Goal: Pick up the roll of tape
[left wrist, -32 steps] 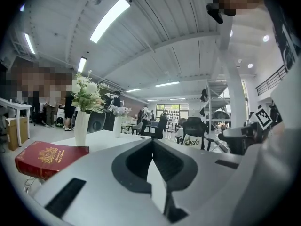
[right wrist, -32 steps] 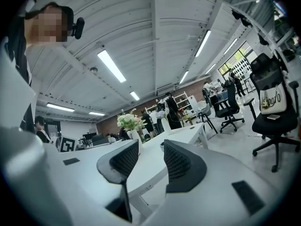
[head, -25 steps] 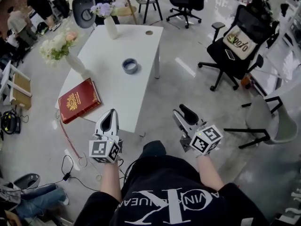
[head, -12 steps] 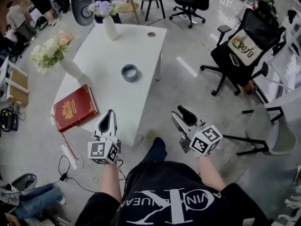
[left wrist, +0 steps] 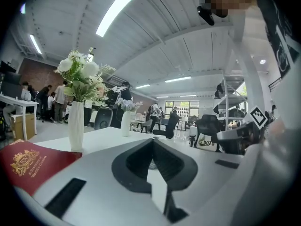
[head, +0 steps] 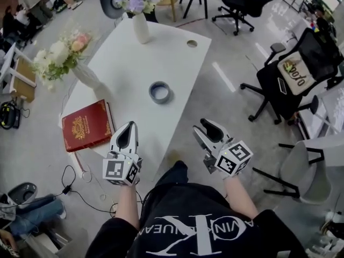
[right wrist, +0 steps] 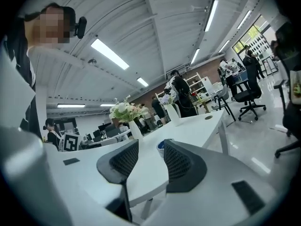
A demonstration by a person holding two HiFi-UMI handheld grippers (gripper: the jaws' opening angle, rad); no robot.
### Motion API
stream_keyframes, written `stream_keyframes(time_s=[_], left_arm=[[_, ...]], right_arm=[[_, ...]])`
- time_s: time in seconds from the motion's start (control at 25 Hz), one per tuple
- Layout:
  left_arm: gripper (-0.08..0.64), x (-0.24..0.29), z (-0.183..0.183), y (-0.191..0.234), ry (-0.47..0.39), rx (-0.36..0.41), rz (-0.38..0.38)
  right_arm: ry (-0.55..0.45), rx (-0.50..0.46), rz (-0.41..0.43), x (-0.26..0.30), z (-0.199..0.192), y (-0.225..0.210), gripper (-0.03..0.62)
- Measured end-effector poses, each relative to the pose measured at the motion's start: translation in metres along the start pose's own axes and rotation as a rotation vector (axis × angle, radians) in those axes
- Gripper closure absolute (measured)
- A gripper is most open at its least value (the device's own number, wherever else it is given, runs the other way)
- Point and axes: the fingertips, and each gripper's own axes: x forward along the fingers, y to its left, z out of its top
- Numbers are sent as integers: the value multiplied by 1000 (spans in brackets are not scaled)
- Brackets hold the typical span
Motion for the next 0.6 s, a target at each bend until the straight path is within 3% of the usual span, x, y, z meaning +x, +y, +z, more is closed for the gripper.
stream_keyframes(time_s=[0.6], left_arm=[[561,82,-10,29,10,-59,45]], right_arm=[[107,-9,87,71,15,-50,413]])
